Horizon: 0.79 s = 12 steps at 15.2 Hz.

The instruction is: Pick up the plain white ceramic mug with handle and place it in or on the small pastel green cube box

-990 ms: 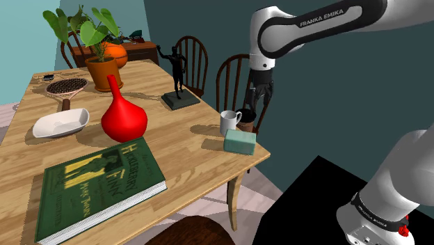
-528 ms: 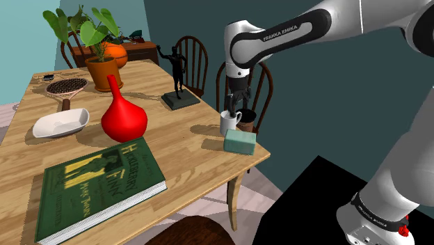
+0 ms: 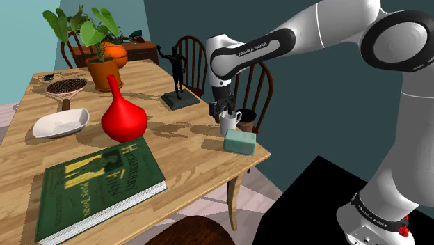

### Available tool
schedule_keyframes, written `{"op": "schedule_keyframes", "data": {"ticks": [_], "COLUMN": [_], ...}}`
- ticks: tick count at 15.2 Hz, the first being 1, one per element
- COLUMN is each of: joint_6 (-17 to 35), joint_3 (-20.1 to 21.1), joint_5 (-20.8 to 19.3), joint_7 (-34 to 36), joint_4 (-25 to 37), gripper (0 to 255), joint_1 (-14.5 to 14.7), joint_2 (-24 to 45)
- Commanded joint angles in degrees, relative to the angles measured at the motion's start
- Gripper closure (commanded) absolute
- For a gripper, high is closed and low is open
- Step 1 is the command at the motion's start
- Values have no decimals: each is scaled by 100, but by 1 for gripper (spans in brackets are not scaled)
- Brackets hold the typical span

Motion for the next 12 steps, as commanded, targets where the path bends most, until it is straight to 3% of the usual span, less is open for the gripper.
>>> {"op": "schedule_keyframes", "data": {"ticks": [1,5,12], "joint_6": [130,390,388], "joint_3": [-3,-9,-9], "joint_5": [-10,-21,-22], "joint_7": [4,13,13], "joint_4": [-87,-301,-298], "gripper": [0,0,0], "joint_1": [1,-2,-2], "joint_2": [40,87,89]}}
